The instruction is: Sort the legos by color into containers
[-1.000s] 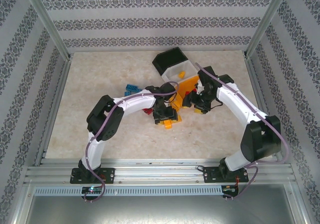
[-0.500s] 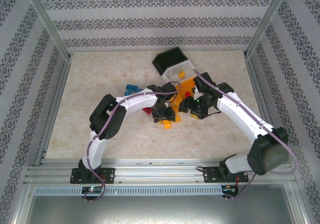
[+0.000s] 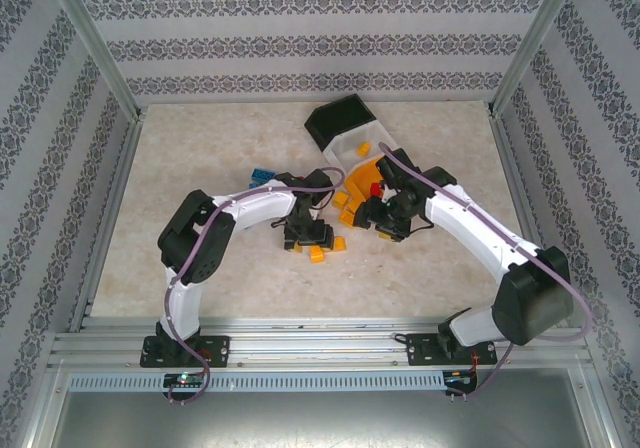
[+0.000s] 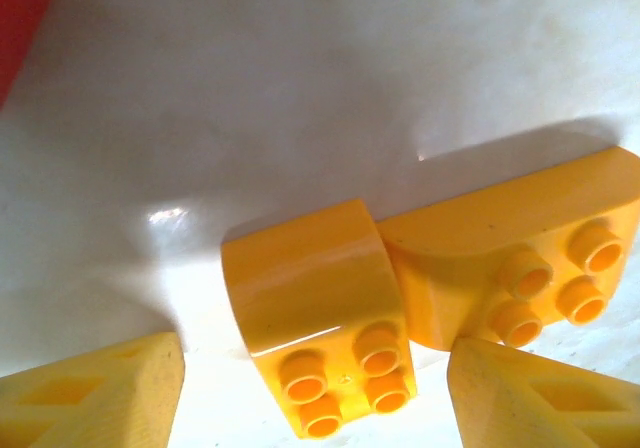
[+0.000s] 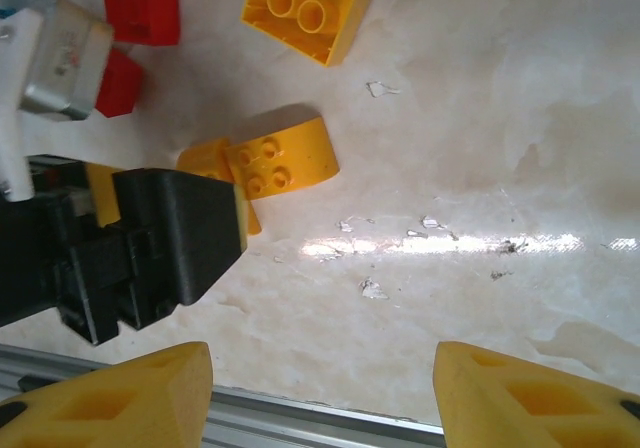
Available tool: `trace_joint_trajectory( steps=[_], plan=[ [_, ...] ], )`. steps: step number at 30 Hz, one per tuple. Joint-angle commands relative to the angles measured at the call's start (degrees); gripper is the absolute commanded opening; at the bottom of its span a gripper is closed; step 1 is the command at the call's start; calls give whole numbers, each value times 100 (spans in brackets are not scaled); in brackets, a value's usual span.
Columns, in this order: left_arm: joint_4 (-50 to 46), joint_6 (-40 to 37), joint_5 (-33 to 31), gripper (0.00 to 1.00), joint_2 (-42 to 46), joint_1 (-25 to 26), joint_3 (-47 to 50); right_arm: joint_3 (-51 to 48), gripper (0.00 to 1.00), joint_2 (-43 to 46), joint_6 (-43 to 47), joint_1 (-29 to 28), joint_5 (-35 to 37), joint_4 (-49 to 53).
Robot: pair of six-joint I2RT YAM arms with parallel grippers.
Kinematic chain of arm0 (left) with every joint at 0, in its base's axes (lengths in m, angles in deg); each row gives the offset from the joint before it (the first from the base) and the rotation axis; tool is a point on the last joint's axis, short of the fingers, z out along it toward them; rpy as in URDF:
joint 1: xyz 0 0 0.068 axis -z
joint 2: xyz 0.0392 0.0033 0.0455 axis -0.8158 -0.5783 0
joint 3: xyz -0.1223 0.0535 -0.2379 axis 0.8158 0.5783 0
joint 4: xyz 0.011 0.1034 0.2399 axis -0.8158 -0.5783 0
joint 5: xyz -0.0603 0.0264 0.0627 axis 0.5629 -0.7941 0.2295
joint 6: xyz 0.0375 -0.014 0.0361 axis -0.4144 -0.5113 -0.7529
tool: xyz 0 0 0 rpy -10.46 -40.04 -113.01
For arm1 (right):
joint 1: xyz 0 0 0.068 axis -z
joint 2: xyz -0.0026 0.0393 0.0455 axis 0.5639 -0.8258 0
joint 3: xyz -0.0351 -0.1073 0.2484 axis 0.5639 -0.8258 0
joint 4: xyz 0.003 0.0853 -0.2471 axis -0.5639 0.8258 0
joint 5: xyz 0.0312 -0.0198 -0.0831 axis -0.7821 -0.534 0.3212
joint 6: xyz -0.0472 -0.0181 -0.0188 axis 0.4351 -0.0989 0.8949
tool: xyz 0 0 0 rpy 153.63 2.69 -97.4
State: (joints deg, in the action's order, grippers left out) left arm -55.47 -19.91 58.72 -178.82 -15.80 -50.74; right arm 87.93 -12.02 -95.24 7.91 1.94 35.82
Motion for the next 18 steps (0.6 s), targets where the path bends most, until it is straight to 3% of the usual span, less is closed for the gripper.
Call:
trace_joint_trajectory(
  steps=[1, 11, 18],
  plan=[
    [27, -1, -58, 71, 236, -46, 221, 201, 60, -82, 137, -39, 181, 64],
    [443, 62, 237, 72, 781, -46, 773, 188, 60, -368, 229, -41, 115, 38],
    [427, -60, 229, 70, 515, -46, 852, 201, 60, -441, 206, -33, 62, 2]
  ],
)
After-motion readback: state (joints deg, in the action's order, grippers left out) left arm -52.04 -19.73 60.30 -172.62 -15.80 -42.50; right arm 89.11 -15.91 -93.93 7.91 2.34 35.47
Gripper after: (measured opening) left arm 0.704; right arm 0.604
